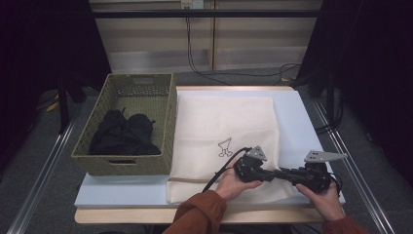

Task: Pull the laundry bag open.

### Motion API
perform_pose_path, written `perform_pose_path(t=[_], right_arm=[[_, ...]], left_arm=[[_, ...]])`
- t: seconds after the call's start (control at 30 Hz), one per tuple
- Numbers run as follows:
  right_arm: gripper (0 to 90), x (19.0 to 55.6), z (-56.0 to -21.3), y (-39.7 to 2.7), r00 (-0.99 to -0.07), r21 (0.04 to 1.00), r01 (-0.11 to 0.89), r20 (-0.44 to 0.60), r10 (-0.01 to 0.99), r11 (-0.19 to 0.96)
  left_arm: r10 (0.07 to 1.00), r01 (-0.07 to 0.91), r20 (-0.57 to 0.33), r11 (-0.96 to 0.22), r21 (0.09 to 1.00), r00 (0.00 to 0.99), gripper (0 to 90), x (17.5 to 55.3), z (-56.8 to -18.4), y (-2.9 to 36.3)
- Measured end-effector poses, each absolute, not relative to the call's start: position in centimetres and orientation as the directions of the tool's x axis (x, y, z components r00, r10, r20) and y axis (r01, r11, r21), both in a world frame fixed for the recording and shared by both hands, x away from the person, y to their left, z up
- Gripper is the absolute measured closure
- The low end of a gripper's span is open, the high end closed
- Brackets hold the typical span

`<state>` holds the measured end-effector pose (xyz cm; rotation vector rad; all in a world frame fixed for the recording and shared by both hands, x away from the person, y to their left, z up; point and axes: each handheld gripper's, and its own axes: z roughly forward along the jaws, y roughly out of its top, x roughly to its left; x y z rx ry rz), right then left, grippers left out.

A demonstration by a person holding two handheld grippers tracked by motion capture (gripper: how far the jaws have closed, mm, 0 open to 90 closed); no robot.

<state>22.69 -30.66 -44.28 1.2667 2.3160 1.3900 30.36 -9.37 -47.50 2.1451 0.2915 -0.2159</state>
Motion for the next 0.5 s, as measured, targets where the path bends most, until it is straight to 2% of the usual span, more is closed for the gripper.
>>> perform_pose_path(t=[0.5], right_arm=[[83.9, 22.4, -44.5, -31.8, -0.597, 0.806, 0.575, 0.295, 0.746, 0.141]], left_arm=[[0.131, 0.283, -0.253, -0.540, 0.793, 0.959, 87.1, 30.0, -47.1, -9.1]])
